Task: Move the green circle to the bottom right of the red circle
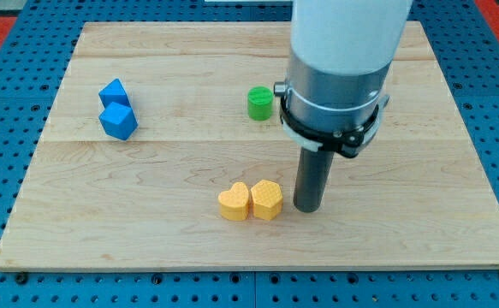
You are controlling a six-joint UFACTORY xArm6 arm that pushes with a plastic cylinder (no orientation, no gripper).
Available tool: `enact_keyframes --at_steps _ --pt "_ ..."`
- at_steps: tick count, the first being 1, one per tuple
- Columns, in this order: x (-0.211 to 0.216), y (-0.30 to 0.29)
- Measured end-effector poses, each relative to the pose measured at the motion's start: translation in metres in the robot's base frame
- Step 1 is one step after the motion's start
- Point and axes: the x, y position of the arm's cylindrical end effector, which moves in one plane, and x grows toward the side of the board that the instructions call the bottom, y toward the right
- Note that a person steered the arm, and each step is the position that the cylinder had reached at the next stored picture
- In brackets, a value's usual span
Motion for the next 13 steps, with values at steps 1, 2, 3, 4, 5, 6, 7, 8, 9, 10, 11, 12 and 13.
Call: enact_keyframes --at_steps 1,2,3,4,5,6,7,8,9,10,11,12,13 --pt "-0.013 0.000" --pt "-0.025 0.001" --pt "-0.036 0.008" --pt "-0.044 0.017" --pt "-0.044 0.021" --pt "-0.044 0.022" --pt "-0.044 0.022" --pt "-0.038 0.022" --pt "-0.017 -0.023" --pt "-0.035 -0.066" --pt "-0.072 -0.066" --pt "-0.103 -0.086" --pt "-0.129 -0.114"
